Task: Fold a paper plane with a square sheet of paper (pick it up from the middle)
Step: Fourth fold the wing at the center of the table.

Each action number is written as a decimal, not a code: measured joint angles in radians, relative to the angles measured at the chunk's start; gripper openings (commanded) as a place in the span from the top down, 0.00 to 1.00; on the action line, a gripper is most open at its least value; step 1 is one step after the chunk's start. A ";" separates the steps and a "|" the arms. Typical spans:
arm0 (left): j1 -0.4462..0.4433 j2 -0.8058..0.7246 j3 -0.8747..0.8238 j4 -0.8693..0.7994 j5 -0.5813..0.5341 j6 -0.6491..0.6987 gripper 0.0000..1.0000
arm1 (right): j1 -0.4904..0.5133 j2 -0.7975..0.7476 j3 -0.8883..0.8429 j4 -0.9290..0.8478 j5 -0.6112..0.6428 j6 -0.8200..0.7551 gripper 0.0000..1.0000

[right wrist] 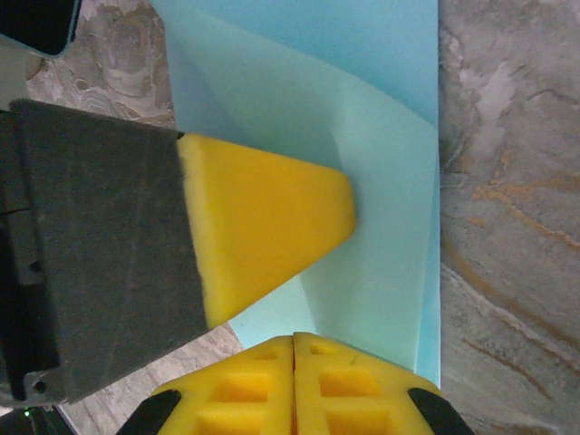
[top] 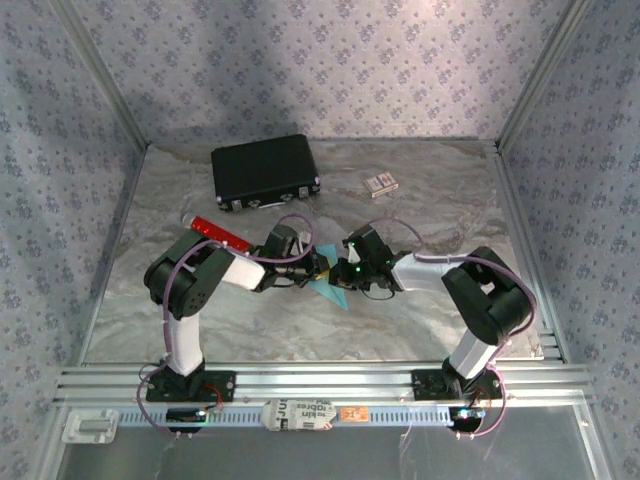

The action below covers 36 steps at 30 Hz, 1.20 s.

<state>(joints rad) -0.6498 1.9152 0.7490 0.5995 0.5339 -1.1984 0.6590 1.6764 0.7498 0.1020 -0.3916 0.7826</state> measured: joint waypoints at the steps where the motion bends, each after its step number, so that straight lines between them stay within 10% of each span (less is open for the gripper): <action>1: 0.000 0.000 0.000 0.000 0.000 0.000 0.98 | 0.000 0.004 0.000 0.000 0.003 0.000 0.92; 36: 0.004 -0.021 0.114 -0.312 0.006 0.142 0.98 | -0.010 0.006 -0.137 0.235 -0.006 0.071 0.98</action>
<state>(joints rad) -0.6460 1.8938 0.8635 0.2878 0.5404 -1.0565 0.6495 1.6825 0.6125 0.3370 -0.3981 0.8536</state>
